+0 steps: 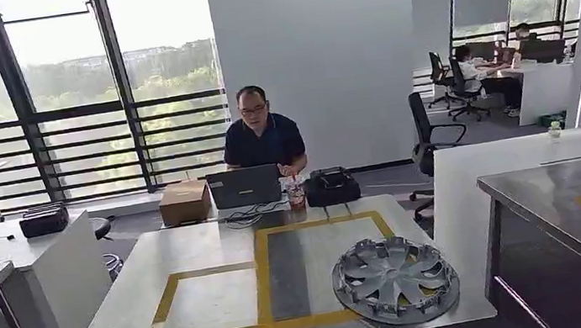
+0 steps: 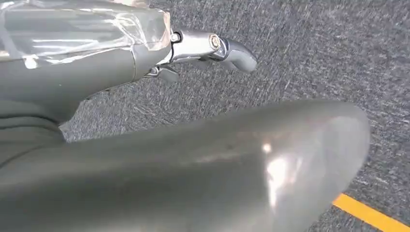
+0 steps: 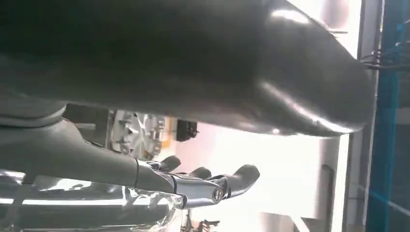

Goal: Take the parts from the cabinet and place them on the table.

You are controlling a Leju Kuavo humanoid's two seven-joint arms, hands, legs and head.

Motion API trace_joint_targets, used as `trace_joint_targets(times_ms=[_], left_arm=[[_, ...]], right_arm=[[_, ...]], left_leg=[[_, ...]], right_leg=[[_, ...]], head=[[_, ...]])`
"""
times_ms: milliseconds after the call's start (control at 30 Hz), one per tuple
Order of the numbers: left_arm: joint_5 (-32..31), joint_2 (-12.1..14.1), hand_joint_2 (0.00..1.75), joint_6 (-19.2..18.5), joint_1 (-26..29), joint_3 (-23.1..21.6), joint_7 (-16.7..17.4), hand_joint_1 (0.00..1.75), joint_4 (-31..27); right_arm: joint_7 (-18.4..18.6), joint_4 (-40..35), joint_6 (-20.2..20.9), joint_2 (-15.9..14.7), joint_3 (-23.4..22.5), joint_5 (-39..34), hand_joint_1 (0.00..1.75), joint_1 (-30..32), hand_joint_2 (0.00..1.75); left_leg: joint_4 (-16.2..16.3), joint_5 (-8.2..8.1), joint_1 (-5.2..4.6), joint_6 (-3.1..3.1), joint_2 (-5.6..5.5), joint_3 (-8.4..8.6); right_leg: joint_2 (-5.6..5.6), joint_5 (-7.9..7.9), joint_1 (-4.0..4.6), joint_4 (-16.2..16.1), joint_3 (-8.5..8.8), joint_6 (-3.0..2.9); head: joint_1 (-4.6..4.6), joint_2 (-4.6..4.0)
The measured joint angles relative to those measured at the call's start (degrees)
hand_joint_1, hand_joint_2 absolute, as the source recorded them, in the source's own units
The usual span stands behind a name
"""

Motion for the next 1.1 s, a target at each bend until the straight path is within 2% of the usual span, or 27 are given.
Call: trace_joint_targets(times_ms=[33,67,100,133,167,233,267,300,333,367,433,467,500,533,567,600,633,667,733,767,800,833,867,933,967,1000,1100], left_arm=[[0.0,0.0,0.00,0.0,0.0,0.0,0.0,0.00,0.0],[0.0,0.1,0.00,0.0,0.1,0.0,0.1,0.00,0.0],[0.0,0.2,0.00,0.0,0.1,0.0,0.1,0.00,0.0],[0.0,0.2,0.00,0.1,0.0,0.0,0.2,0.00,0.2],[0.0,0.3,0.00,0.1,0.0,-0.2,0.2,0.00,0.3],[-0.1,0.4,0.00,0.3,0.0,-0.5,0.5,0.00,0.8],[-0.1,0.5,0.00,0.4,0.0,-0.5,0.6,0.00,1.2],[-0.1,0.7,0.00,0.5,0.0,-0.5,0.7,0.00,1.5],[-0.2,0.8,0.00,0.6,0.0,-0.5,0.8,0.00,1.7],[-0.3,0.9,0.00,0.7,0.0,-0.7,0.8,0.00,2.1],[-0.4,1.2,0.00,0.8,0.0,-1.0,0.8,0.00,2.6],[-0.4,1.3,0.00,0.9,0.1,-1.2,0.8,0.00,2.9],[-0.5,1.5,0.00,0.9,0.1,-1.4,0.8,0.00,3.3],[-0.5,1.7,0.00,1.2,0.1,-1.5,0.7,0.00,3.6],[-0.5,1.9,0.00,1.5,0.1,-1.7,0.7,0.00,4.0],[-0.5,2.3,0.00,1.9,0.1,-1.9,0.6,0.00,4.4],[-0.4,2.7,0.00,2.1,0.1,-2.0,0.6,0.00,4.6],[-0.2,2.8,0.00,2.4,0.2,-2.3,0.6,0.00,5.1],[0.1,3.3,0.00,2.8,0.2,-2.5,0.6,0.00,5.7],[0.2,3.5,0.00,2.9,0.2,-2.7,0.6,0.00,6.0],[0.3,3.7,0.00,3.0,0.2,-2.8,0.6,0.00,6.3],[0.4,3.9,0.00,3.2,0.2,-3.0,0.6,0.00,6.6],[0.8,4.0,0.00,3.4,0.3,-3.1,0.6,0.00,6.8],[1.2,4.2,0.00,3.7,0.3,-3.3,0.7,0.00,6.9],[1.3,4.3,0.00,3.8,0.2,-3.4,0.8,0.00,6.9],[1.5,4.3,0.00,3.8,0.3,-3.5,1.0,0.00,6.9],[2.4,4.3,0.00,3.7,0.5,-3.7,1.8,0.00,6.6]], right_arm=[[1.3,0.3,0.1,0.1,-0.1,-0.5,0.00,0.3,0.00],[2.4,0.8,0.1,0.2,-0.2,-0.9,0.00,0.8,1.75],[3.2,1.3,0.1,0.3,-0.4,-0.9,0.00,1.3,1.75],[4.5,2.1,-0.1,0.3,-0.9,-0.6,0.00,1.7,1.75],[5.6,3.0,-0.5,0.3,-1.1,-0.6,0.00,2.2,1.75],[8.1,5.5,-0.9,0.3,-1.9,-0.1,0.00,3.4,1.75],[9.4,6.9,-1.1,0.4,-2.4,0.2,0.00,4.0,1.75],[10.2,8.5,-1.2,0.4,-2.9,0.3,0.00,4.7,1.75],[11.5,9.8,-1.3,0.4,-3.4,0.7,0.00,5.1,1.75],[12.8,11.3,-1.4,0.5,-4.0,0.9,0.00,5.5,1.75],[14.2,14.1,-1.3,1.0,-5.3,0.8,0.00,5.9,1.75],[14.9,15.6,-1.3,1.2,-6.1,0.8,0.00,5.9,1.75],[15.5,17.0,-1.3,1.5,-6.8,0.8,0.00,6.4,1.75],[16.2,18.7,-1.0,2.0,-7.7,0.8,0.00,6.7,0.00],[16.7,20.4,-0.6,2.4,-8.6,0.8,0.00,6.8,1.75],[17.2,22.2,-0.2,2.9,-9.7,0.9,0.00,7.1,1.75],[18.1,23.6,0.4,3.5,-10.6,0.9,0.00,7.2,1.75],[18.9,25.4,0.8,4.1,-11.8,0.8,0.00,7.1,1.75],[19.8,29.4,1.4,5.3,-13.9,1.2,0.00,7.1,1.75],[20.1,31.3,1.7,5.7,-14.7,1.2,0.00,7.0,1.75],[20.2,33.5,2.0,6.1,-15.9,1.2,0.00,7.0,1.75],[20.4,35.4,2.1,6.5,-16.8,1.5,0.00,7.0,1.75],[20.6,37.3,2.2,6.8,-17.7,1.9,0.00,6.7,1.75],[21.0,40.6,2.5,7.3,-19.3,2.4,0.00,6.1,1.75],[21.3,42.2,2.9,7.5,-19.9,2.5,0.00,5.8,1.75],[21.5,43.7,3.0,7.7,-20.5,2.6,0.00,5.4,1.75],[22.1,49.1,3.7,8.1,-22.6,2.6,0.00,4.1,1.75]], left_leg=[[0.1,0.13,-0.14,0.24,-0.01,-0.25],[0.1,0.31,-0.27,0.55,-0.01,-0.38],[-0.4,1.03,-0.24,1.32,0.08,-0.64],[-0.9,1.81,0.17,1.86,0.44,-0.75],[-1.0,2.28,0.13,2.44,0.46,-1.41],[-0.9,3.09,-0.09,2.76,0.55,-2.65],[-0.8,3.52,-0.18,2.82,0.56,-3.32],[-0.7,3.98,-0.29,2.81,0.57,-4.07],[-0.6,4.32,-0.31,2.78,0.57,-4.65],[-0.4,4.62,-0.32,2.66,0.57,-5.20],[0.2,4.98,-0.31,2.32,0.53,-6.06],[0.5,5.12,-0.60,2.04,0.54,-6.49],[0.6,5.45,-0.61,1.62,0.55,-6.52],[0.9,5.66,-0.57,1.32,0.51,-6.59],[0.7,5.94,-0.40,0.90,0.52,-6.61],[0.7,6.17,-0.41,0.54,0.46,-6.69],[1.2,5.63,-0.05,0.23,0.27,-7.07],[3.0,2.80,-0.03,-0.18,0.23,-7.67],[10.8,-3.50,0.28,-0.77,0.24,-9.88],[14.5,-5.43,0.40,-0.95,0.24,-10.83],[17.5,-6.01,0.46,-1.06,0.24,-11.24],[17.4,-5.06,0.46,-1.06,0.25,-10.35],[14.8,-3.23,0.47,-0.93,0.25,-8.22],[4.9,0.24,0.42,-0.44,0.21,-1.50],[0.6,-1.00,0.25,-0.01,0.06,1.03],[-0.8,-1.07,-0.09,0.13,0.03,1.70],[-0.7,-0.39,-0.66,1.04,0.10,1.04]], right_leg=[[-0.02,0.24,-0.10,-0.1,-0.05,0.35],[-0.02,0.57,-0.17,-0.2,-0.03,0.80],[-0.02,0.99,-0.09,-0.5,-0.17,1.15],[0.04,-0.05,-0.30,0.5,-0.84,0.98],[0.04,-2.50,-0.25,3.0,-1.91,0.66],[0.04,-7.60,-0.31,11.6,-5.08,0.19],[0.04,-9.30,-0.31,15.7,-6.42,0.31],[0.03,-9.61,-0.32,18.0,-6.72,0.74],[0.03,-8.89,-0.35,17.1,-5.60,1.22],[0.02,-7.35,-0.34,13.7,-3.17,1.77],[-0.02,-4.66,-0.35,2.7,3.93,2.21],[0.00,-5.83,-0.10,-1.0,6.01,1.41],[0.09,-4.94,0.09,-0.4,5.52,0.76],[0.13,-5.04,0.12,-0.6,4.86,0.49],[0.15,-4.97,0.38,-0.4,4.81,0.19],[0.13,-4.59,0.30,-0.6,4.67,-0.41],[0.00,-4.07,-0.32,-0.9,4.39,-1.05],[-0.02,-3.65,-0.22,-0.9,3.94,-1.65],[-0.08,-2.87,-0.15,-0.8,3.02,-2.00],[-0.10,-2.51,-0.12,-0.8,2.53,-1.91],[-0.10,-2.03,-0.10,-0.6,1.94,-1.84],[-0.11,-1.73,-0.10,-0.5,1.34,-1.73],[-0.10,-1.47,-0.11,-0.3,1.11,-1.53],[0.04,-0.90,-0.08,-0.1,0.56,-1.27],[0.02,-0.64,-0.08,-0.2,0.47,-0.99],[0.01,-0.28,0.08,-0.1,0.18,-0.44],[0.01,0.73,-0.17,-0.5,0.11,0.71]], head=[[0.07,0.00],[0.11,0.00],[0.13,0.00],[0.13,-0.02],[0.37,-0.02],[0.59,-0.02],[0.70,-0.02],[0.81,-0.02],[0.92,-0.02],[1.01,-0.02],[1.22,-0.02],[1.31,-0.02],[0.98,-0.02],[1.07,-0.02],[1.07,-0.02],[1.16,-0.02],[1.22,-0.04],[1.00,-0.04],[0.92,-0.04],[0.94,-0.04],[0.92,-0.04],[0.90,-0.04],[0.87,-0.04],[0.77,-0.04],[0.72,-0.04],[0.79,-0.04],[0.61,-0.04]])
